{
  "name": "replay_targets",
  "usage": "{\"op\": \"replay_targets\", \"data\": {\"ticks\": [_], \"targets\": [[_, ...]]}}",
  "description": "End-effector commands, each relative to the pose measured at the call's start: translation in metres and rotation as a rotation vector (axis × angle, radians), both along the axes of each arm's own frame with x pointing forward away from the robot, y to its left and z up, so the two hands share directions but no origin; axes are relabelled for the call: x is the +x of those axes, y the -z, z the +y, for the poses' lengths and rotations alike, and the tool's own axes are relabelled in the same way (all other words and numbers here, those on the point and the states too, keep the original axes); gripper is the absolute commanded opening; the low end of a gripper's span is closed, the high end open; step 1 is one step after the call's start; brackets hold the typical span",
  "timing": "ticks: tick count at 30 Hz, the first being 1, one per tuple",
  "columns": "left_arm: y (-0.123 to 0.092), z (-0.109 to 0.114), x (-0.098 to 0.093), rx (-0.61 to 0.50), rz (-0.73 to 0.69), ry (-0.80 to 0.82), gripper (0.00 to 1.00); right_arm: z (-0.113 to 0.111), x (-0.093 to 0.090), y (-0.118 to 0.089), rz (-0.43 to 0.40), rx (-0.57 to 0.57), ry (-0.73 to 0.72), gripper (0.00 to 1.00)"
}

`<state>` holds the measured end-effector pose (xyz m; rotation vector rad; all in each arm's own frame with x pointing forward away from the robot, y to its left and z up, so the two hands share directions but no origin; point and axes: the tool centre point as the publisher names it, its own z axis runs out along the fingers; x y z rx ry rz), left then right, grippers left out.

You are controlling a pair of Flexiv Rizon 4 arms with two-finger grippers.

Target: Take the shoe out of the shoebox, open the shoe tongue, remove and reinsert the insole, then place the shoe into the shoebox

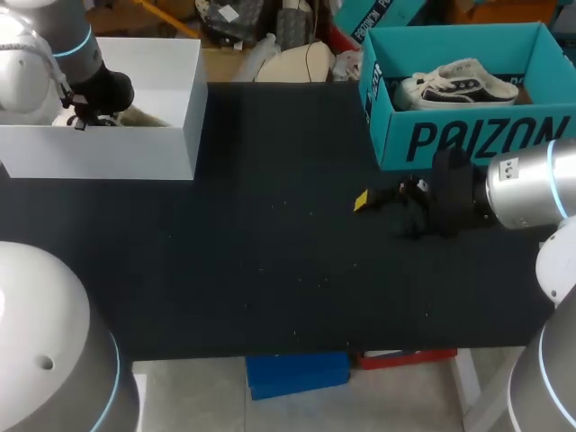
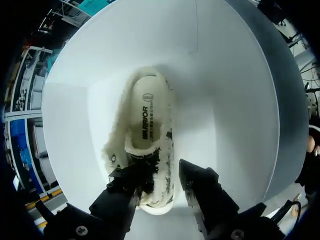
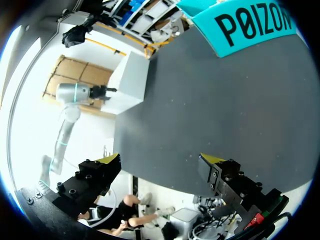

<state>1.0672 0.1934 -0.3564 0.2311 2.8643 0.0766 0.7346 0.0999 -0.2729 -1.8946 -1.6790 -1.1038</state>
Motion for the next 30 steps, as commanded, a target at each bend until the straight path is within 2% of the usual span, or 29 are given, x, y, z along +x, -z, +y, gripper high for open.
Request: {"op": "replay_targets", "data": {"ticks": [1,9,12,13,14,20,24,26,30], "targets": [[-0.031,-0.007,0.004,0.028,0.019,-0.02,1.0,0.0,0.0,0.0,0.001,0.0,-0.001,1.0],[-0.099,-0.029,0.001,0.112,0.052,-0.119,1.0,0.0,0.0,0.0,0.001,0.0,-0.001,1.0],[-0.118,-0.04,-0.005,0.127,0.085,-0.237,1.0,0.0,0.0,0.0,0.001,0.0,-0.001,1.0],[-0.126,-0.046,-0.008,0.093,0.128,-0.311,1.0,0.0,0.0,0.0,0.001,0.0,-0.001,1.0],[-0.131,-0.049,-0.011,0.107,0.145,-0.372,1.0,0.0,0.0,0.0,0.001,0.0,-0.001,1.0],[-0.149,-0.073,-0.033,0.109,0.164,-0.715,1.0,0.0,0.0,0.0,0.001,0.0,-0.001,1.0],[-0.157,-0.081,-0.051,0.079,0.15,-0.929,1.0,0.0,0.0,0.0,0.001,0.0,-0.001,1.0],[-0.156,-0.083,-0.059,0.06,0.161,-1.005,1.0,0.0,0.0,0.0,0.001,0.0,-0.001,1.0],[-0.153,-0.086,-0.076,-0.01,0.184,-1.053,1.0,0.0,0.0,0.0,0.001,0.0,-0.001,1.0]]}}
